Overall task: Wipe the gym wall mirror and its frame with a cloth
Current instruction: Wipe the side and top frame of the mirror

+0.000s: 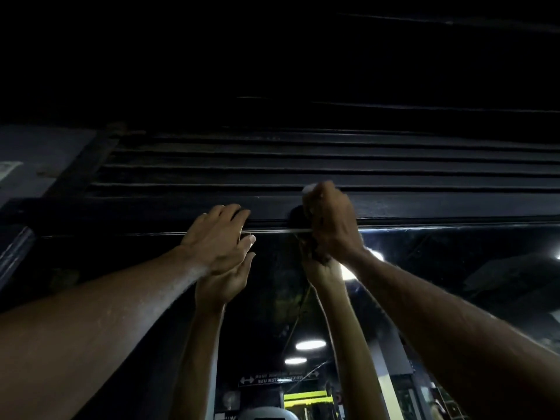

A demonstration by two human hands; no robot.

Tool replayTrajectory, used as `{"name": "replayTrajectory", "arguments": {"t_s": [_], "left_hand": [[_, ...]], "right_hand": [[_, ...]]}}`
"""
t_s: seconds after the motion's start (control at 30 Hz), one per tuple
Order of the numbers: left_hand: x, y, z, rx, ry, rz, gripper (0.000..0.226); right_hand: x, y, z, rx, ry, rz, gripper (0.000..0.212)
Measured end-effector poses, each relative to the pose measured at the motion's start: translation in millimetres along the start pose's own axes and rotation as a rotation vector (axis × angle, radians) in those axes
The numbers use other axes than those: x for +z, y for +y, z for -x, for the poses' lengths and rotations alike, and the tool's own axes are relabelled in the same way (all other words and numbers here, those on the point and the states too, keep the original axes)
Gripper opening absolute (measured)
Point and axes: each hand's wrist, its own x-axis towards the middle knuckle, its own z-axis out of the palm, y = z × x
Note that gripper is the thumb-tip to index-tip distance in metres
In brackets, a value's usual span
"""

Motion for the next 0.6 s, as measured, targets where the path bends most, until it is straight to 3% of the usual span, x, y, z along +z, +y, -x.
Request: {"name": "replayTrajectory", "arguments": {"t_s": [0.1,0.17,0.27,0.37,0.43,0.53,0.6], "left_hand": [[0,-10,-5,-0.044,0.009,-0.011,0.066],[-1,-17,-6,-0.073,0.007,0.011,0.065],[0,-29,-2,-0.064,0.000,-0.010,0.066],[2,-44,9,-0.076,0.029,-0.011,0.066],[5,-51,16,-0.074,0.041,-0.002,0.066],[9,-59,23,-0.040,0.054,0.008,0.066],[10,-60,23,-0.025,0.075,0.018,0.065]], "right_hand": [[11,-3,-34,0.251,0.137,-0.100,0.036],[28,-8,-47,0.325,0.090,-0.115,0.029],[40,-32,-34,0.091,-0.095,-0.146,0.028],[30,-45,-3,-0.119,-0.212,-0.152,0.054],[21,-37,9,-0.089,-0.125,-0.096,0.060],[22,-19,20,0.194,0.118,0.037,0.050],[27,-23,29,0.286,0.156,0.110,0.051]]}}
